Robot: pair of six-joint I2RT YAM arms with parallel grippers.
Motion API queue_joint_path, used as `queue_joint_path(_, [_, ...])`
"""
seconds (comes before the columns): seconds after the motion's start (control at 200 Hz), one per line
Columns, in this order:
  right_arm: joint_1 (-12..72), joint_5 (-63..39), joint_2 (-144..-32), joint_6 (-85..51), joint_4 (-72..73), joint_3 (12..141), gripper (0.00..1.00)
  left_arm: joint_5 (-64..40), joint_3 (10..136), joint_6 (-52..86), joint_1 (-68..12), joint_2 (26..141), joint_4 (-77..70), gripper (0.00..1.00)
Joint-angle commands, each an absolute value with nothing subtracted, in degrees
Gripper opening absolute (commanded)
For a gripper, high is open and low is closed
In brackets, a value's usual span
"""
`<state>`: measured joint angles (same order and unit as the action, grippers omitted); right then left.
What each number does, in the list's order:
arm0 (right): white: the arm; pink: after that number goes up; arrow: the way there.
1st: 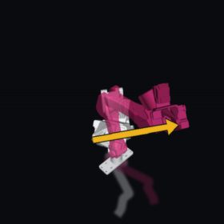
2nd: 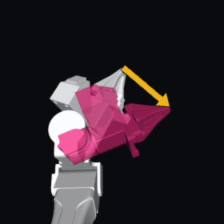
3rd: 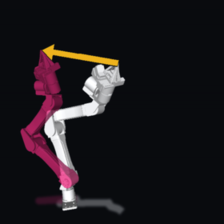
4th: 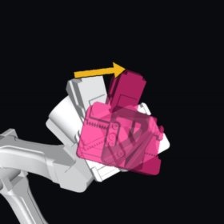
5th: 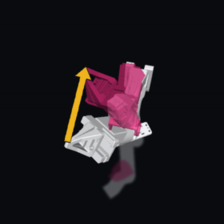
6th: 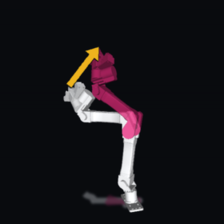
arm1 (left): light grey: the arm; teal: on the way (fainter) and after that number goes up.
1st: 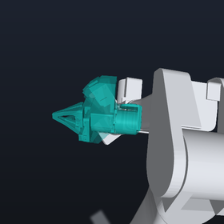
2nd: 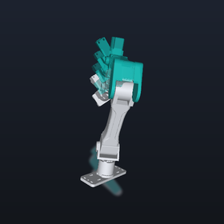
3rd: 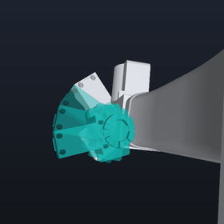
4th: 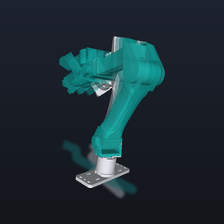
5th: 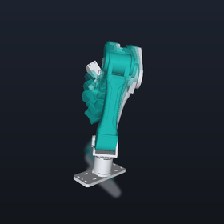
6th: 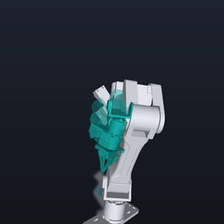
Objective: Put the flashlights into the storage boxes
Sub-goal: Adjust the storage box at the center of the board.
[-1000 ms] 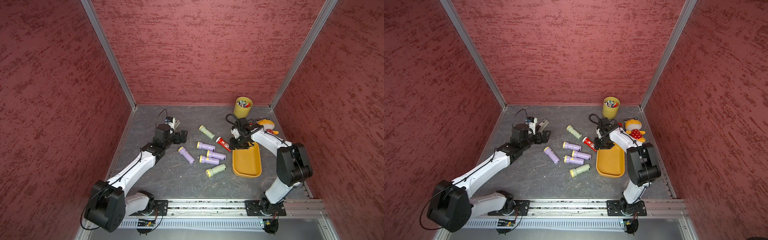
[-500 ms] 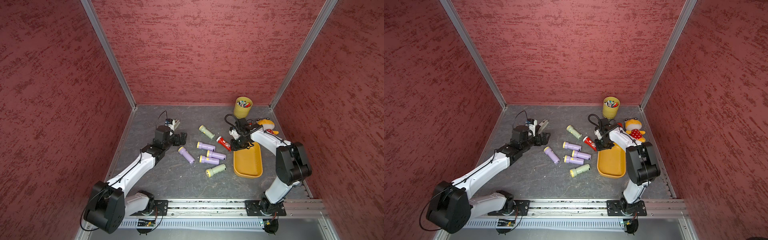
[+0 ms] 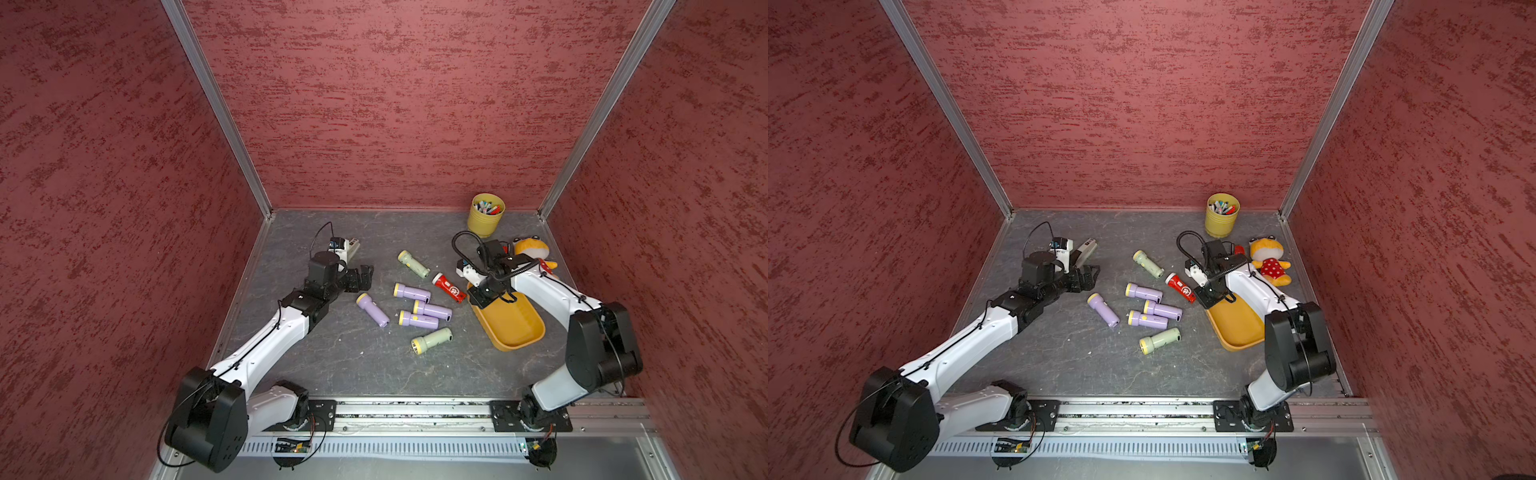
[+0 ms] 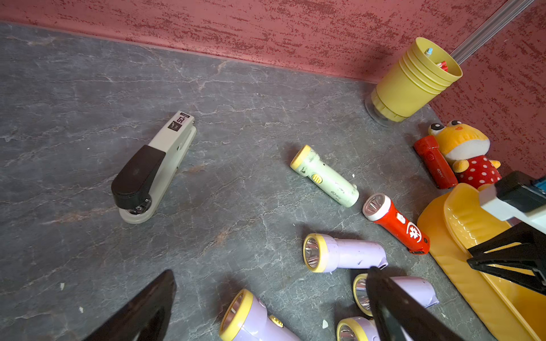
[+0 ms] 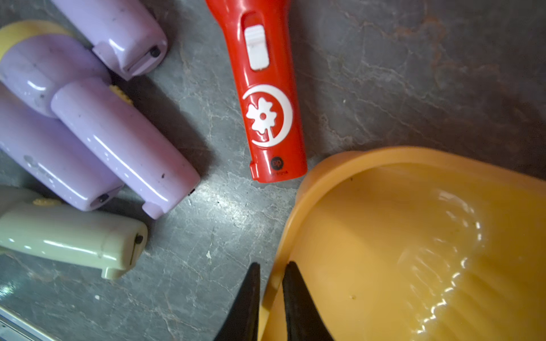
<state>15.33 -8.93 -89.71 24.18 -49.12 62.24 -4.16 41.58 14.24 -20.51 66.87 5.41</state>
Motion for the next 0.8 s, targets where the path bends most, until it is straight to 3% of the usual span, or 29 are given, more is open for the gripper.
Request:
queue_joint_path(0.0, [15.82, -8.01, -87.75, 33.14, -50.6, 61.07, 0.17, -4.39, 40.7, 12.92, -20.21, 65.74, 5.64, 1.0])
queue_joint_path(0.301, [17.23, -6.85, -83.55, 45.58, -51.86, 56.35, 0.13, -5.54, 39.48, 12.22, -19.47, 65.3, 5.02, 1.0])
queue_joint_path(0.406, [17.2, -7.33, -80.77, 45.52, -52.25, 56.39, 0.18, -6.06, 38.98, 12.22, -19.09, 65.3, 4.53, 1.0])
queue_joint_path(0.466, [17.23, -6.48, -79.91, 44.43, -52.01, 56.32, 0.28, -6.49, 38.68, 12.17, -18.78, 65.32, 4.18, 1.0])
queue_joint_path(0.586, [17.18, -7.57, -77.79, 36.23, -49.3, 57.7, 0.44, -7.51, 38.88, 12.38, -18.06, 65.39, 4.13, 1.0])
queue_joint_path(0.797, [17.23, -4.31, -77.08, 2.31, -42.74, 62.43, 0.51, -9.08, 38.84, 12.37, -17.84, 65.29, 2.87, 1.0])
